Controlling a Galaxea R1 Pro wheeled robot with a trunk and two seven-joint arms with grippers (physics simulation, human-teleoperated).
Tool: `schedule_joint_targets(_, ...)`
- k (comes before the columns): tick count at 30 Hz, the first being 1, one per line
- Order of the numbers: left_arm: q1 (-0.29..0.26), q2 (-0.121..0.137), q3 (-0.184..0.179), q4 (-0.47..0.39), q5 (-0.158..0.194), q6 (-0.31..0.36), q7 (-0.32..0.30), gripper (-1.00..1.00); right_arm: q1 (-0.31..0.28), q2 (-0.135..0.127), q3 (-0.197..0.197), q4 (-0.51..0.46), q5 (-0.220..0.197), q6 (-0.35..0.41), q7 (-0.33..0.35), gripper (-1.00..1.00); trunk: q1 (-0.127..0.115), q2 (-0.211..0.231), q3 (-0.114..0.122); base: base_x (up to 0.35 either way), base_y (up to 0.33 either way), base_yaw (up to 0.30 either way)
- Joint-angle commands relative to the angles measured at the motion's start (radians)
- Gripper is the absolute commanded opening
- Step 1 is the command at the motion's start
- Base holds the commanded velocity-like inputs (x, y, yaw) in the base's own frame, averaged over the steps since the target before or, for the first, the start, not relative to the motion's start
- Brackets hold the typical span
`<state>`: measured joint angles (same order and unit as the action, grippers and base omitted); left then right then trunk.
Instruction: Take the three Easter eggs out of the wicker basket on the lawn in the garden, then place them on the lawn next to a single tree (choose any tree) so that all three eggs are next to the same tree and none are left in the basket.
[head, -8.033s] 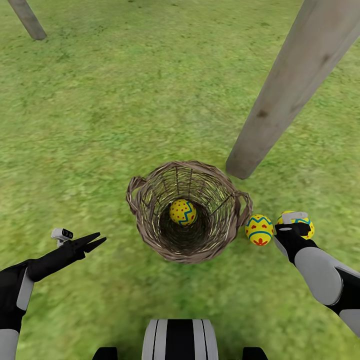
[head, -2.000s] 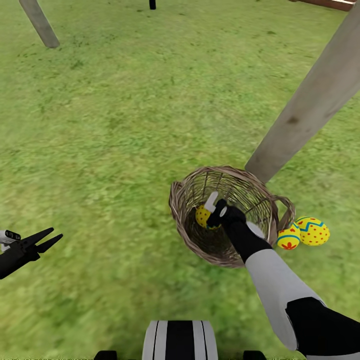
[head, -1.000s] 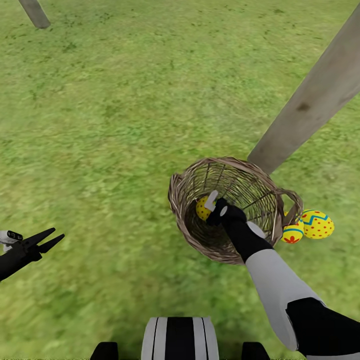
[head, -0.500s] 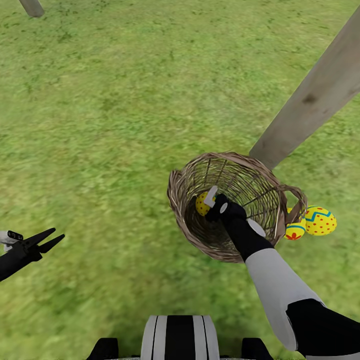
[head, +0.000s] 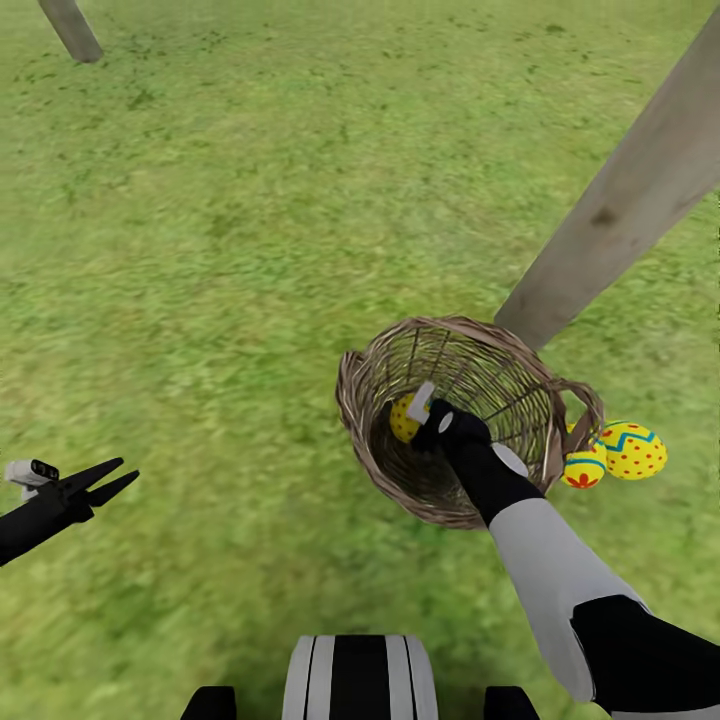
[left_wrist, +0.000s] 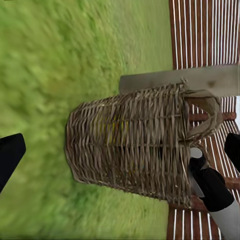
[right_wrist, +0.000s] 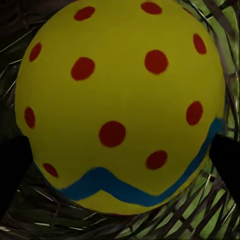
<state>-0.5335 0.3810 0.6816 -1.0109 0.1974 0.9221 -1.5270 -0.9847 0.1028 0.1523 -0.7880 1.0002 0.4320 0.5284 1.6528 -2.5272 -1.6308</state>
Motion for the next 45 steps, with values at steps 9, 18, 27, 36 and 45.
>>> schedule_joint_targets(9,0.0,0.001,-0.001,0.0,-0.002,0.013,-0.004,1.0,0.0,0.0,0.001,-0.004,0.008,0.004,0.005,-1.0,-0.004,0.002,0.034,-0.291,0.0,0.0)
schedule_joint_targets(18,0.0,0.0,-0.002,0.0,-0.003,0.012,-0.001,1.0,-0.001,-0.002,-0.141,-0.249,0.009,0.097,-0.003,-1.0,-0.008,0.004,0.069,-0.059,0.0,0.0)
schedule_joint_targets(27,0.016,-0.034,-0.007,0.001,-0.003,0.014,0.01,1.0,0.031,0.001,-0.115,-0.207,0.012,0.093,-0.012,-1.0,-0.011,0.005,0.092,-0.004,0.0,0.0)
schedule_joint_targets(36,0.017,-0.035,-0.008,0.001,-0.004,0.015,0.011,1.0,0.041,0.002,-0.064,-0.22,0.007,0.097,-0.013,-1.0,-0.015,0.008,0.127,-0.198,0.0,0.0)
schedule_joint_targets(45,0.017,-0.036,-0.041,0.002,-0.004,0.015,0.013,1.0,0.041,-0.002,-0.06,-0.31,0.006,0.101,-0.012,-1.0,-0.019,0.01,0.162,-0.001,0.0,0.0)
